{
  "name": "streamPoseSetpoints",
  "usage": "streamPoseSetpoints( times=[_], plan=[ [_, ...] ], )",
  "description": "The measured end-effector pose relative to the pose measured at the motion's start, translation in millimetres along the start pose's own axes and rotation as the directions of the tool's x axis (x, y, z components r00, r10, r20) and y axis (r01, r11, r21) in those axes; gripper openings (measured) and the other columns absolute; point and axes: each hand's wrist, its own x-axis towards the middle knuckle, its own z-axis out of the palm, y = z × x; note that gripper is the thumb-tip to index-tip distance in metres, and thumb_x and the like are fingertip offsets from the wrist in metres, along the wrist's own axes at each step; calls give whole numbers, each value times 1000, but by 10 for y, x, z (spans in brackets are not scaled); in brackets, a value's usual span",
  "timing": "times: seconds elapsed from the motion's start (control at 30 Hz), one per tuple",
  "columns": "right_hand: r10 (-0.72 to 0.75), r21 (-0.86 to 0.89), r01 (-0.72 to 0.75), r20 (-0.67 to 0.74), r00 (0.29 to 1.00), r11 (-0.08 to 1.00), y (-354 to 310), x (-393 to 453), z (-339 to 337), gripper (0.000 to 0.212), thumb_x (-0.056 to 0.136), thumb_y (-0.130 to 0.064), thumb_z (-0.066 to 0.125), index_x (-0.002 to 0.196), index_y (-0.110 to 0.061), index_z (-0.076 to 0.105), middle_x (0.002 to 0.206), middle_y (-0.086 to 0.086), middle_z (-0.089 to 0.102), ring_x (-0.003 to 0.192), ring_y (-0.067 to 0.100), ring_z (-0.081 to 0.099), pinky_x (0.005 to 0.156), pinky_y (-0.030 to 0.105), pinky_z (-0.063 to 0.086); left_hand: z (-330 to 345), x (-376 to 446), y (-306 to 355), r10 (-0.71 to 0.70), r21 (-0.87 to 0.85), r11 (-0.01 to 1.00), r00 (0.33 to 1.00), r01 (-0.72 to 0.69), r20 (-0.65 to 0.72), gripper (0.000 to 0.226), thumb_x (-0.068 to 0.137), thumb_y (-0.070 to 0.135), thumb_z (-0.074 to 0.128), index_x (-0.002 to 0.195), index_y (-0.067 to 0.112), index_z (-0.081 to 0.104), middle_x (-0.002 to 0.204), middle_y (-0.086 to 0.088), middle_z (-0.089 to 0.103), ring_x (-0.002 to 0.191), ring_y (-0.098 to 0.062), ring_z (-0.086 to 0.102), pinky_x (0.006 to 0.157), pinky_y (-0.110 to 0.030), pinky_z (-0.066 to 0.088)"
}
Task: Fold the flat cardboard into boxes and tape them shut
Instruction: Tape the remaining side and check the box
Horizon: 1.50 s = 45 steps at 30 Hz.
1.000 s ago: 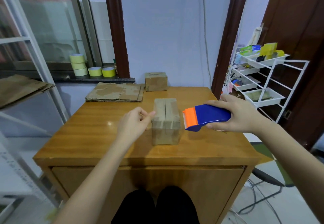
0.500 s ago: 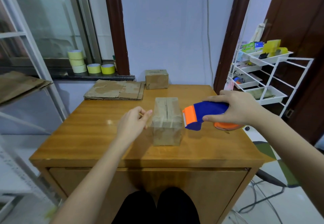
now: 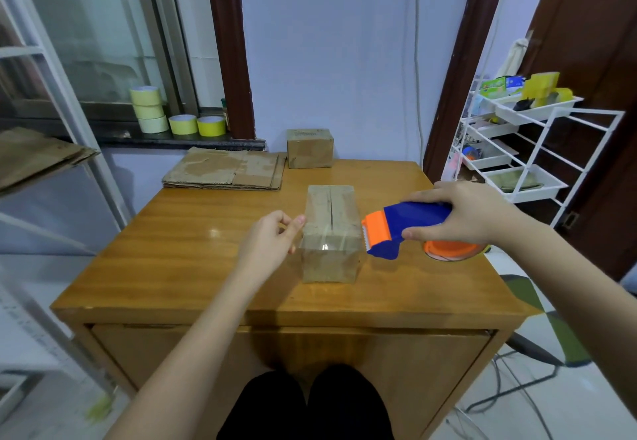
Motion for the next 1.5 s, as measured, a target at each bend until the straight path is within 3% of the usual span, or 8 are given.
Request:
streamPoseSetpoints(
  times=[0.5, 0.73, 0.93, 1.1, 1.2, 1.3, 1.4, 1.5],
  plan=[
    [31, 42, -34, 70, 997, 999, -29, 25, 0, 82, 51, -83, 43, 122, -46, 58, 93, -25, 54, 90, 6, 52, 87, 32, 48, 327, -110, -1, -184, -390, 908, 982, 152, -47, 27, 98, 45, 39, 87, 23, 50, 68, 2, 56, 58, -11, 50, 55, -25, 41],
    [51, 53, -54, 54, 997, 997, -26, 16, 15, 60, 68, -69, 63, 122, -44, 60, 101, -22, 61, 93, 8, 55, 87, 30, 47, 358, -122, 22, -353, -495, 787, 927, 368, 127, 38, 97, 49, 37, 107, 12, 43, 69, -1, 51, 58, -10, 47, 51, -20, 39],
    [78, 40, -80, 67, 995, 996, -27, 37, 48, 60, 68, -70, 63, 123, -45, 58, 105, -23, 61, 94, 8, 54, 89, 31, 47, 467, -284, -159, -366, -374, 868, 930, 328, -36, 22, 102, 20, 40, 120, 13, 51, 100, 6, 56, 106, -19, 56, 86, -31, 44],
    [107, 73, -112, 68, 992, 991, -44, -4, 24, 55, 74, -63, 66, 125, -43, 57, 106, -21, 60, 93, 6, 52, 81, 24, 40, 388, -445, 94, -28, -601, 797, 998, 59, 62, 66, 98, 5, 43, 152, 28, 13, 149, 13, 28, 135, -6, 27, 113, -35, 29],
    [120, 101, -126, 70, 990, 987, -40, -21, 19, 54, 75, -61, 67, 124, -42, 58, 107, -19, 61, 94, 8, 53, 83, 25, 41, 475, -495, 98, 24, -450, 893, 994, 26, 105, 83, 94, 4, 50, 152, 33, -2, 154, 5, 26, 139, -14, 31, 113, -41, 33],
    [104, 103, -110, 60, 993, 989, -91, 2, 56, 54, 74, -63, 66, 123, -43, 59, 105, -17, 64, 94, 11, 56, 85, 27, 44, 342, -415, 31, 100, 57, 994, 994, -97, -45, 80, 92, 19, 57, 153, 20, 5, 153, -3, 31, 138, -18, 34, 114, -37, 31],
    [88, 105, -95, 62, 994, 990, -150, 54, 111, 56, 73, -65, 65, 123, -43, 58, 108, -16, 65, 98, 12, 57, 88, 30, 46, 191, -319, 71, 336, 436, 864, 933, -251, -130, 84, 91, 33, 57, 153, 11, 4, 160, -5, 8, 147, -17, 9, 116, -29, 0],
    [70, 100, -75, 48, 996, 992, -191, 112, 130, 56, 71, -68, 63, 122, -44, 59, 110, -17, 65, 100, 11, 57, 89, 30, 46, 157, -250, 27, 485, 636, 647, 871, -420, 82, 69, 96, 32, 51, 151, 9, 17, 158, -8, 20, 146, -18, 19, 114, -29, 0]
  ],
)
